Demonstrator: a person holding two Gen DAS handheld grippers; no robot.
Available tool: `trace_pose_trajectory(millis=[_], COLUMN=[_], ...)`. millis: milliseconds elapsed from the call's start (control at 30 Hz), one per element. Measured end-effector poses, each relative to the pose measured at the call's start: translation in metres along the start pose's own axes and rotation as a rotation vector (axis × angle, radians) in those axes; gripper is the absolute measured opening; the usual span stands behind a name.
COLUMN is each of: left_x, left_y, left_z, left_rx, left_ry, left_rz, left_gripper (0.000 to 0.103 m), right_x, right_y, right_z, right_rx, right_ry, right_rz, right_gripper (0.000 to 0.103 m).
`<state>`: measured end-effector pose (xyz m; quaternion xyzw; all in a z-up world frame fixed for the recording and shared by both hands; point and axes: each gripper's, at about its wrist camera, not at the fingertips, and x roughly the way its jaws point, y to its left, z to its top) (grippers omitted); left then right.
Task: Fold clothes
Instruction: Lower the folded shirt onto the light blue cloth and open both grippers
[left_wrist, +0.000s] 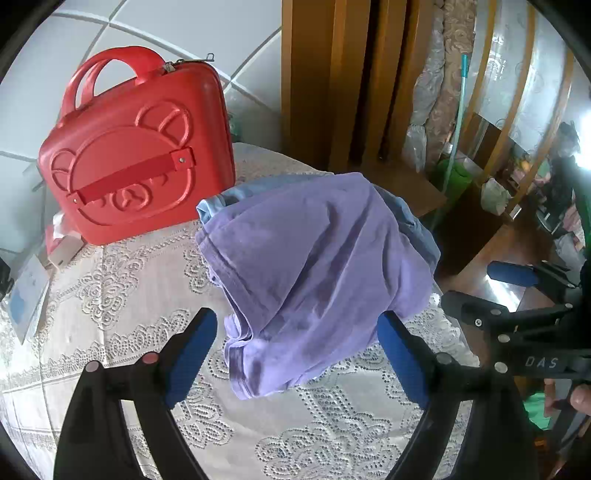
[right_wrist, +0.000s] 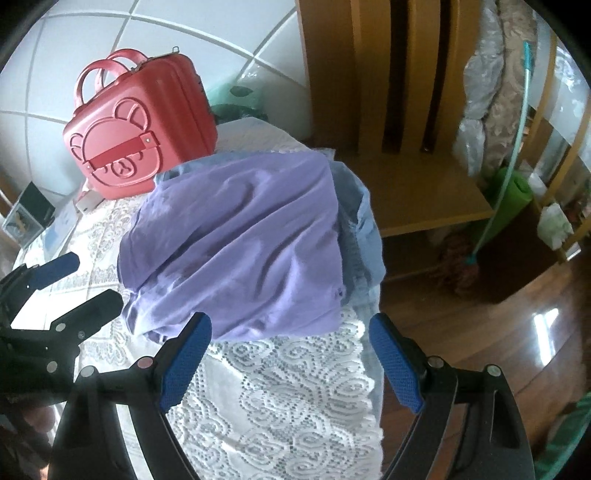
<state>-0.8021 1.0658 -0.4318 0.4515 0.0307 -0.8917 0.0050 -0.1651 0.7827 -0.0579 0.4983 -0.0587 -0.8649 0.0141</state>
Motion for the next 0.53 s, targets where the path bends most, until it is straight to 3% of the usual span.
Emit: trace_pose_trajectory(millis=[167,267,533], left_x=[-0.055,-0.112,-0.147], left_y=[0.053,0.113,0.153], left_z=[-0.028,-0.045,-0.056], left_rx=[0.007,0.006,0.017], left_ry=[-0.010,-0.031,-0.063], left_rz=[-0.001,0.003,0.029], left_gripper=[0.089,0.089,0.089], right_x=[0.001,0.001,0.004], right_y=[-0.004,-0.005,-0.007], right_z=[0.000,0.000,0.005], right_rx=[0.007,0.015,0.023], right_ry=[0.002,0.001,-0.002], right_rz=[-0.006,-0.008,-0.007], right_gripper=[0.088,0.088,0.088])
